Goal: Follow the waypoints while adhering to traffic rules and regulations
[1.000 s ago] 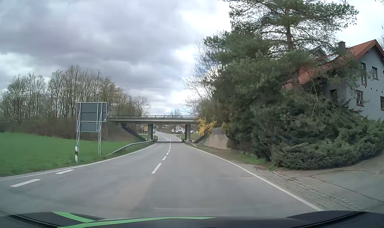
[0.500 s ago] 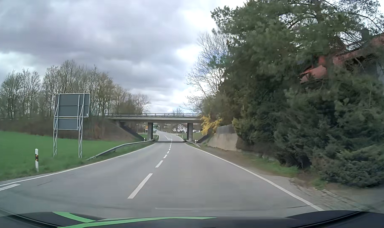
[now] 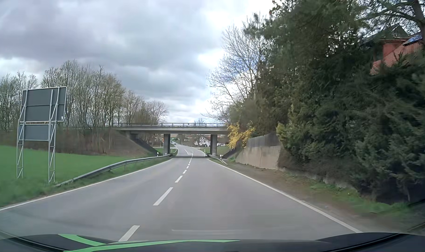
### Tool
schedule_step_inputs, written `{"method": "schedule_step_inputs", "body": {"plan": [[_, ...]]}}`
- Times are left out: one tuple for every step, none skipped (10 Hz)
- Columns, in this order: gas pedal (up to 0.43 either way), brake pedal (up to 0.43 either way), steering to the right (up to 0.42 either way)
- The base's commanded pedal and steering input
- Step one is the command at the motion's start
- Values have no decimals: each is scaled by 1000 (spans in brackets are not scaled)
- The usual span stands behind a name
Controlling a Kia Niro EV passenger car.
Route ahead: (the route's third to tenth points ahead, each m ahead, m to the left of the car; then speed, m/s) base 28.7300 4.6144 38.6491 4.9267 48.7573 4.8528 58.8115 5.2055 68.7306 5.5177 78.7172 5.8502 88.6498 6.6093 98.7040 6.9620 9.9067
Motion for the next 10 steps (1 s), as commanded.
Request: {"method": "schedule_step_inputs", "body": {"plan": [[260, 0, -17], [248, 0, -16], [240, 0, -15], [220, 0, -14], [220, 0, -13], [220, 0, -11], [209, 0, -11], [197, 0, -10], [197, 0, -9], [189, 0, -9]]}}
